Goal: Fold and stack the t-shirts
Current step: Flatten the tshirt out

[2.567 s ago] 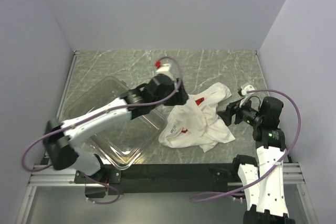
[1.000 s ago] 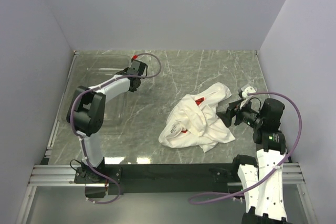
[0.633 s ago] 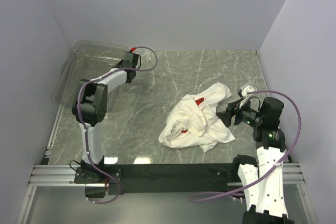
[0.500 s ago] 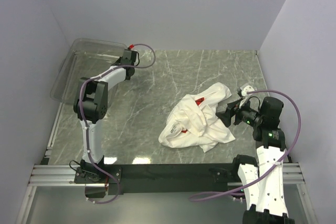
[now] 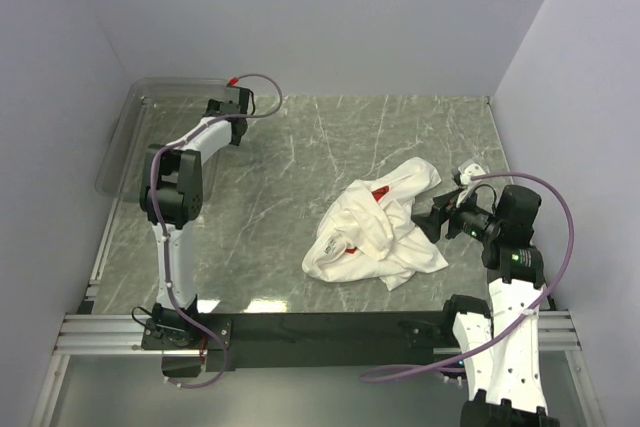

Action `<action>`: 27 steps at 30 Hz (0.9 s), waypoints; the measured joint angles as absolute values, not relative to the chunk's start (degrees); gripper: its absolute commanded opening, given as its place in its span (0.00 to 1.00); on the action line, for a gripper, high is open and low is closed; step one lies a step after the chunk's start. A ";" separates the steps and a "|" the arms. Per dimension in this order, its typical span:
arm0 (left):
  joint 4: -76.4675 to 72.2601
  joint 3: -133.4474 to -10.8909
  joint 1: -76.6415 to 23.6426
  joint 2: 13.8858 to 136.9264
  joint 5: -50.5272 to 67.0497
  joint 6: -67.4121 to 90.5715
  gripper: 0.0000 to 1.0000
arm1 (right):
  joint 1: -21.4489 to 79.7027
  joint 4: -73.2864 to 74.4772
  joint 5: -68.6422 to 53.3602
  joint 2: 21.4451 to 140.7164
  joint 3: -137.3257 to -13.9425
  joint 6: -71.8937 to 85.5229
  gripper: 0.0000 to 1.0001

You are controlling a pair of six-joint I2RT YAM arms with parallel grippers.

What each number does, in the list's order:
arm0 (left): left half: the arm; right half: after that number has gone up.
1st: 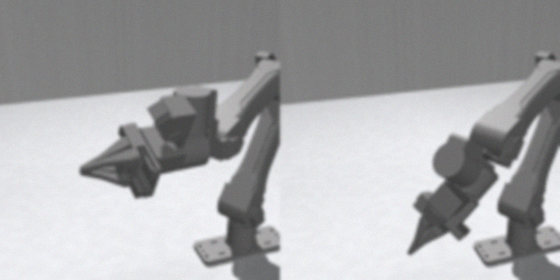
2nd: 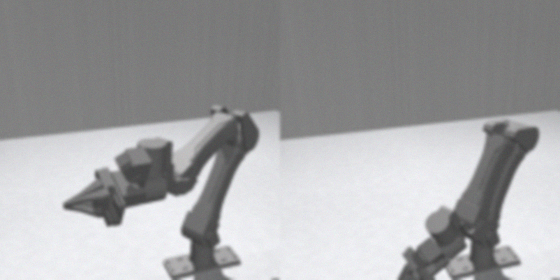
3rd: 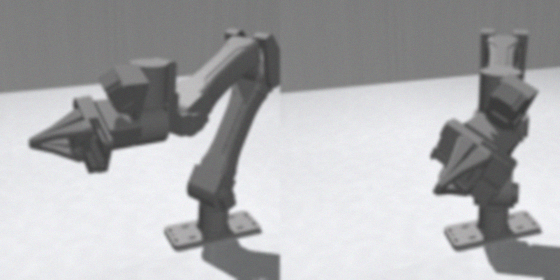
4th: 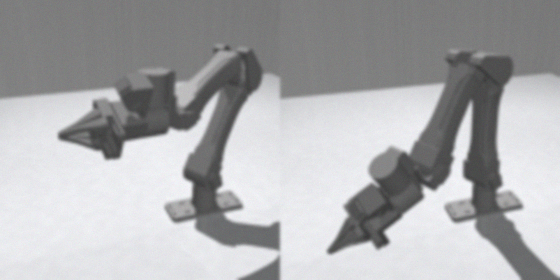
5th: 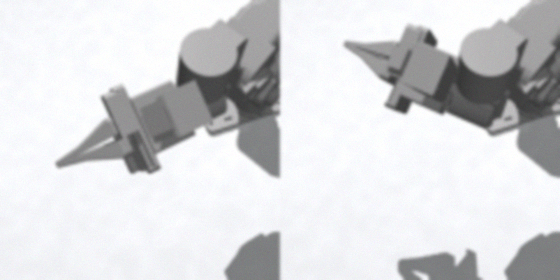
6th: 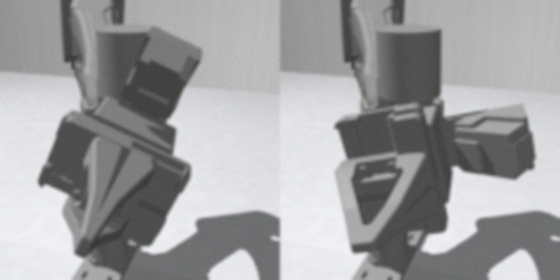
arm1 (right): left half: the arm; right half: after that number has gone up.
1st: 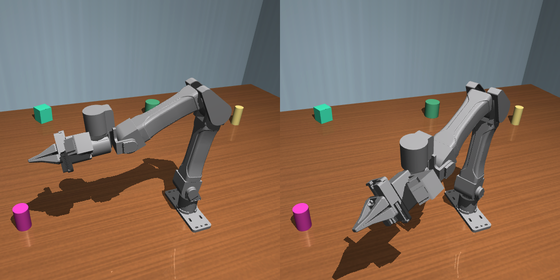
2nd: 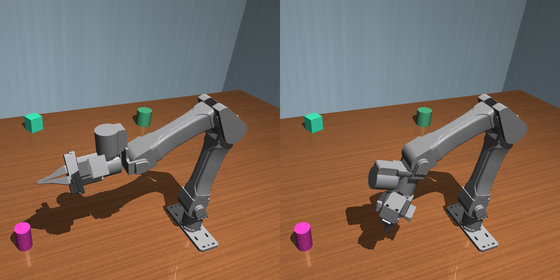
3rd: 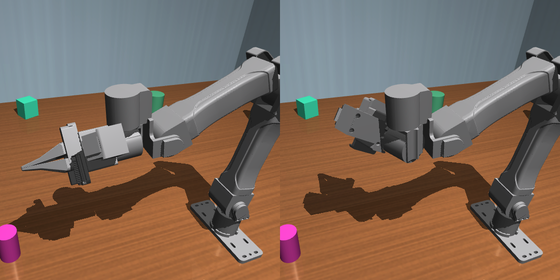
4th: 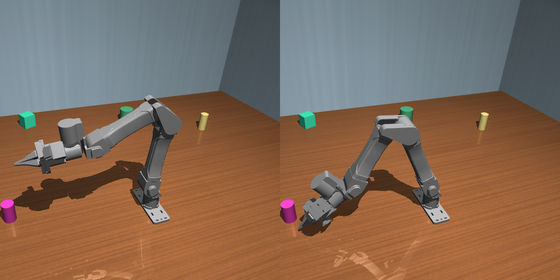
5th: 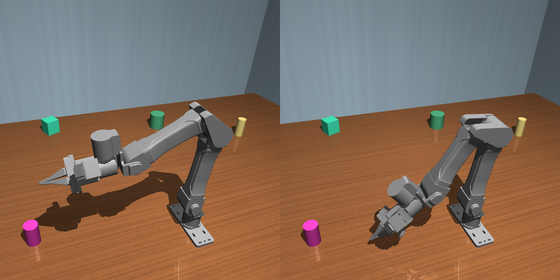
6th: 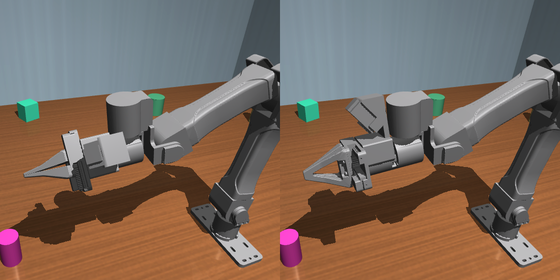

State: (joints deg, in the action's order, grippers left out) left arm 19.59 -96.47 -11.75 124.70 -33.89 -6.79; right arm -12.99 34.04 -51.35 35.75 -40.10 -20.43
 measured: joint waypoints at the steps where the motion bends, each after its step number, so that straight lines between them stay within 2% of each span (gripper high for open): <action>1: 20.05 -96.47 -11.73 124.53 -33.85 -6.31 0.68 | -13.13 34.04 -51.57 35.59 -40.10 -20.47 0.79; 3: 21.23 -96.27 -11.90 123.33 -33.52 -5.54 0.73 | -13.30 34.09 -51.75 35.38 -40.10 -20.49 0.79; 5: 21.69 -94.76 -12.38 120.07 -32.49 -4.56 0.74 | -13.43 34.11 -51.72 35.38 -40.10 -20.53 0.79; 6: 21.78 -93.19 -12.84 117.23 -31.66 -3.75 0.78 | -13.43 34.13 -51.70 35.48 -40.10 -20.69 0.79; 7: 21.93 -91.39 -13.50 113.65 -30.39 -3.01 0.89 | -13.43 34.17 -51.68 35.81 -40.10 -20.84 0.79; 9: 21.39 -88.01 -14.63 107.02 -26.06 -0.97 0.99 | -13.45 34.87 -51.42 37.19 -40.40 -21.74 0.79; 14: 14.59 -73.41 -18.61 82.59 -2.87 7.33 0.99 | -13.41 42.65 -50.50 47.40 -46.83 -28.12 0.79; 17: 9.04 -64.45 -22.11 75.83 7.18 12.10 0.97 | -12.97 46.33 -49.74 53.95 -50.00 -32.62 0.79; 22: 4.12 -56.03 -34.30 80.64 14.98 17.98 0.89 | -12.56 49.25 -47.37 58.76 -50.11 -34.83 0.79; 27: 2.83 -53.04 -39.92 87.15 16.75 21.96 0.84 | -11.25 48.90 -46.96 58.50 -50.09 -33.89 0.79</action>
